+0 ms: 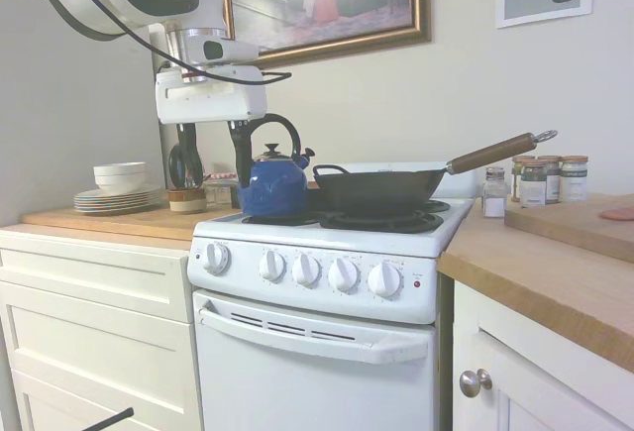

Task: Turn on the stove on the top right

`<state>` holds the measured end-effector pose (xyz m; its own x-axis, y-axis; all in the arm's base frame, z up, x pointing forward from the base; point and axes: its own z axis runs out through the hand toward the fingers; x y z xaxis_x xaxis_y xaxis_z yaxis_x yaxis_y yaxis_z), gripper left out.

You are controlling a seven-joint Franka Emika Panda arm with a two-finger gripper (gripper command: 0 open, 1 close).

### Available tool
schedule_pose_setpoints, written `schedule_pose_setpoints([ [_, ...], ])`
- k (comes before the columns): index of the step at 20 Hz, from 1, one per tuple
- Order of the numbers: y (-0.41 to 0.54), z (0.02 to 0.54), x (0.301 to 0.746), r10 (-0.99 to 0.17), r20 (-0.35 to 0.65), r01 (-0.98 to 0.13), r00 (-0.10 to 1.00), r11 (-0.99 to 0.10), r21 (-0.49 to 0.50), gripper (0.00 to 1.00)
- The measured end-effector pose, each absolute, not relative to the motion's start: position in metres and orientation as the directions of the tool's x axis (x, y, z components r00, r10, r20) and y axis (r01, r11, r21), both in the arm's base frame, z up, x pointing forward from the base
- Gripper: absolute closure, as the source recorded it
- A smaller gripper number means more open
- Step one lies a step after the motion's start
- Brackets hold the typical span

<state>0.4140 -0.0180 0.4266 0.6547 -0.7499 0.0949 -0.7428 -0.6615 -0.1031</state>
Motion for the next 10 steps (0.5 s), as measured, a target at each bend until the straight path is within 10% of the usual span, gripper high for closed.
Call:
schedule_pose_setpoints([
  [10, -0.068, 0.401, 0.428, -0.787, 0.076, -0.786, 0.613, -0.617, -0.045, 0.00],
])
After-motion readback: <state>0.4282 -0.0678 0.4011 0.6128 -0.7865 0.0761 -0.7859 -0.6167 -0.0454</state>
